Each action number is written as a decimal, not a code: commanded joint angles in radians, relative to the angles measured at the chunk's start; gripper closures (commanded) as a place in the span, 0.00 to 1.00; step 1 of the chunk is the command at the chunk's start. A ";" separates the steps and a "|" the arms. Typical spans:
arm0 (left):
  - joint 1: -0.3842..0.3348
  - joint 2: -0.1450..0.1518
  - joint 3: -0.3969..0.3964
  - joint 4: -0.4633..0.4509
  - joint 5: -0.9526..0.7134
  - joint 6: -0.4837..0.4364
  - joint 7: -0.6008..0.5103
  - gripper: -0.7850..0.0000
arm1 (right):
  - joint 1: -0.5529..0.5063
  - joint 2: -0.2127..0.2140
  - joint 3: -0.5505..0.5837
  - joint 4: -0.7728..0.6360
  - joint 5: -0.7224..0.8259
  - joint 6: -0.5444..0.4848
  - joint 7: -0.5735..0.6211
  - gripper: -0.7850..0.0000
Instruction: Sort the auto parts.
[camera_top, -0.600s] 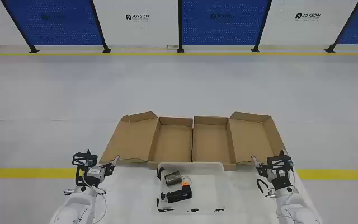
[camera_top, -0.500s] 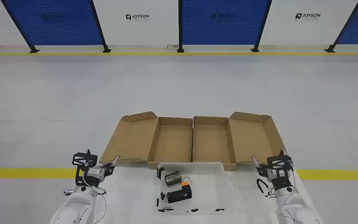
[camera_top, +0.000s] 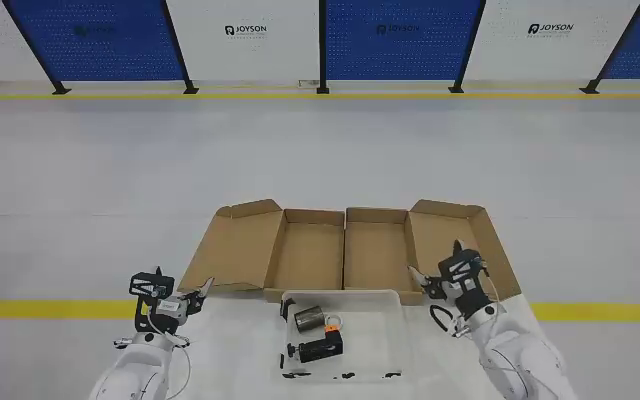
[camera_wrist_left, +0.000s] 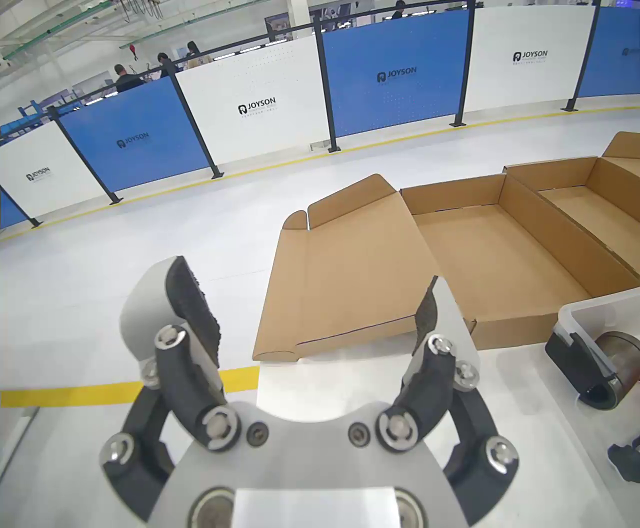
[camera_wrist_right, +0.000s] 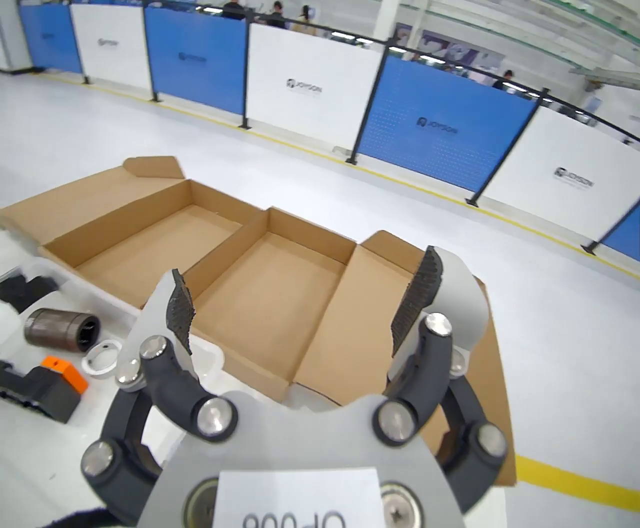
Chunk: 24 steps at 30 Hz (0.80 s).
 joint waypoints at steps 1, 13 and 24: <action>0.000 0.000 0.000 0.000 0.000 0.000 0.000 0.00 | 0.063 -0.002 -0.054 0.022 0.003 -0.060 0.087 0.00; 0.000 0.000 0.000 0.000 0.000 0.000 0.000 0.00 | 0.194 -0.025 -0.332 0.149 -0.146 -0.132 0.245 0.00; 0.000 0.000 0.000 0.000 0.000 0.000 0.000 0.00 | 0.230 -0.040 -0.416 0.191 -0.172 -0.123 0.272 0.00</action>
